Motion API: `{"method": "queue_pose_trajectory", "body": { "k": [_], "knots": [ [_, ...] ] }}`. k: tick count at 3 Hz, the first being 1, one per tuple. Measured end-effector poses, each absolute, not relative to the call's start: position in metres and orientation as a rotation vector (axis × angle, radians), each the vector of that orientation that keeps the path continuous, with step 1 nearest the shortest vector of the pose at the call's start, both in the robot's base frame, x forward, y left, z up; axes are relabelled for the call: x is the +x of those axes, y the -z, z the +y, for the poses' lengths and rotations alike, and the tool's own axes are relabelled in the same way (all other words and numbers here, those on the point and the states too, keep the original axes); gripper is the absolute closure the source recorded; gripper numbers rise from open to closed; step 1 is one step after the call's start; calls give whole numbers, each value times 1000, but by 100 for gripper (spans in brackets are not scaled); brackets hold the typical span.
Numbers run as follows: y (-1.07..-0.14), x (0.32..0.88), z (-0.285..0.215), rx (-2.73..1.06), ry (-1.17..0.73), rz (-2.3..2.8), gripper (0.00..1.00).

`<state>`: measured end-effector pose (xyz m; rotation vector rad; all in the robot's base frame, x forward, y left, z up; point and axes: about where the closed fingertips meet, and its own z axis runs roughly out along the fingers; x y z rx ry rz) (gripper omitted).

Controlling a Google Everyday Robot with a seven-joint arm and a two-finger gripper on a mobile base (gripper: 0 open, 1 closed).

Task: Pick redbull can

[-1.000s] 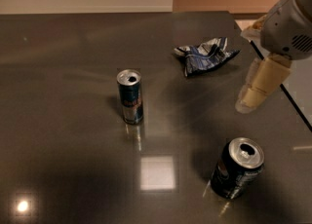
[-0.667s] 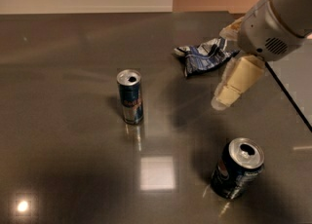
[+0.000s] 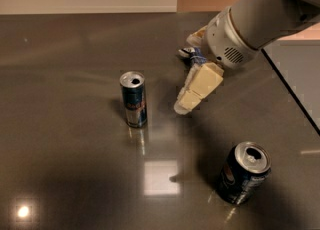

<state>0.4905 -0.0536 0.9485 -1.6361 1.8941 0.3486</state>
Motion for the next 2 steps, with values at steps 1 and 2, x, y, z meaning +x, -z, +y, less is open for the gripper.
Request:
{"method": "queue_pose_trajectory", "body": {
  "k": [1,2],
  "knots": [
    [-935,489,-23,-1657,-420,1861,0],
    [-923,488,2,-1682,-466,1839,0]
  ]
}}
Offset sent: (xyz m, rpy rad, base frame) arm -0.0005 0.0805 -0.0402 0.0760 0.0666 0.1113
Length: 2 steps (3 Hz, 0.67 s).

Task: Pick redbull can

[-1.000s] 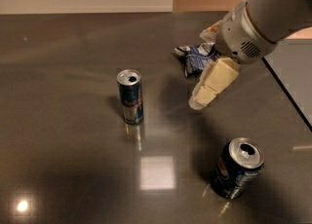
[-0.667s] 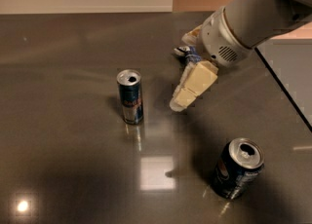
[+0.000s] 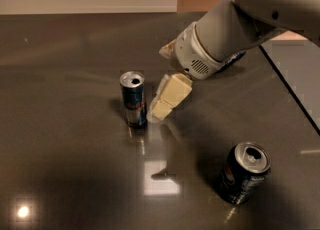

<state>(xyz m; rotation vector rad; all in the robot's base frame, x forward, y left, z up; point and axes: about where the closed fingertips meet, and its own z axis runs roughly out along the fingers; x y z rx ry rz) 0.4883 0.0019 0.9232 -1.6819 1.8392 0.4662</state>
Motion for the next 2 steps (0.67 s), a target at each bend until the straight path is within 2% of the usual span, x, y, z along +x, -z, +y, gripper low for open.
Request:
{"method": "queue_pose_trajectory", "body": {
  "k": [2],
  "knots": [
    [-911,490,27,-1717,-529,1825,0]
  ]
}}
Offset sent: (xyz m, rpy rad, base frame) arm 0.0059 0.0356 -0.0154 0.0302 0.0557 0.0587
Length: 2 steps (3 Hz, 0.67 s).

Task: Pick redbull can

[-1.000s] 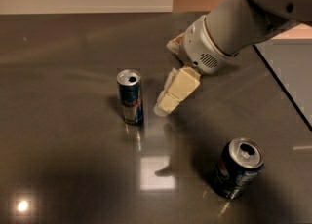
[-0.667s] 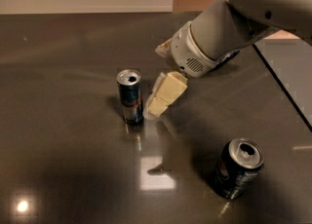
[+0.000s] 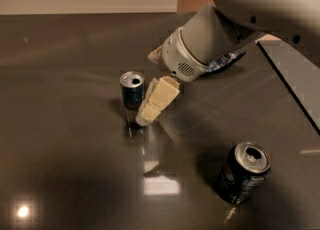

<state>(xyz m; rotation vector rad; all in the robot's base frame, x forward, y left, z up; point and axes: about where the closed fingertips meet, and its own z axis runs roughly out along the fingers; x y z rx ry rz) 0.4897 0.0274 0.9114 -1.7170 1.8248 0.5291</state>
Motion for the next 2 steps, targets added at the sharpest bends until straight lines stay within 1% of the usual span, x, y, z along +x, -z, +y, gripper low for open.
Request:
{"method": "queue_pose_trajectory", "body": {
  "k": [1,2],
  "knots": [
    [-911,490,36,-1723,-549,1814,0],
    [-913,490,46,-1733,-572,1799,17]
  ]
}}
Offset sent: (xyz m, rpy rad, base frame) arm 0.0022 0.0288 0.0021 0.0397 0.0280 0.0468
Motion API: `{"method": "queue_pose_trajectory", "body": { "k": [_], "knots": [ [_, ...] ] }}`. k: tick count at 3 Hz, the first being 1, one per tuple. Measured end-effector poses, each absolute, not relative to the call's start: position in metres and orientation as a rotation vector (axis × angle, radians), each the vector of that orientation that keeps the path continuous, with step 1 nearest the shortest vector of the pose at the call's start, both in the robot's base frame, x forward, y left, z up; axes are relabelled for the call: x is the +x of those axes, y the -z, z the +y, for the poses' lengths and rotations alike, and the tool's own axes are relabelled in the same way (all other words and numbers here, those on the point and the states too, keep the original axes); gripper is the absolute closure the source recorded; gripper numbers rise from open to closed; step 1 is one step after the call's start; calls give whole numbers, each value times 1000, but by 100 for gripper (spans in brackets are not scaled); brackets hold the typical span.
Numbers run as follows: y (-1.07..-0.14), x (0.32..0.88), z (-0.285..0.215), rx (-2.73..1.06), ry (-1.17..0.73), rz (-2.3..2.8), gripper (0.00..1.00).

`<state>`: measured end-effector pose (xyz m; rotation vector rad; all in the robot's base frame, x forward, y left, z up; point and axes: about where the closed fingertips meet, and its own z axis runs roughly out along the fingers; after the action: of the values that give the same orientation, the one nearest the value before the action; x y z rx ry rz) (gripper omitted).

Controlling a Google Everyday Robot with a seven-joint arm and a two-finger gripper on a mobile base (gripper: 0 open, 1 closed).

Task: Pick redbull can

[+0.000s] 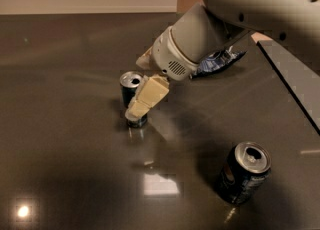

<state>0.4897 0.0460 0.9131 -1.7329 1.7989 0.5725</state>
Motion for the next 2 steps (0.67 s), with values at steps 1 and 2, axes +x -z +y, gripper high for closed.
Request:
{"method": "queue_pose_trajectory", "body": {
  "k": [1,2],
  "knots": [
    [-915,487,53,-1739,-602,1786,39],
    [-918,485,56,-1742,-627,1779,64]
  ]
}}
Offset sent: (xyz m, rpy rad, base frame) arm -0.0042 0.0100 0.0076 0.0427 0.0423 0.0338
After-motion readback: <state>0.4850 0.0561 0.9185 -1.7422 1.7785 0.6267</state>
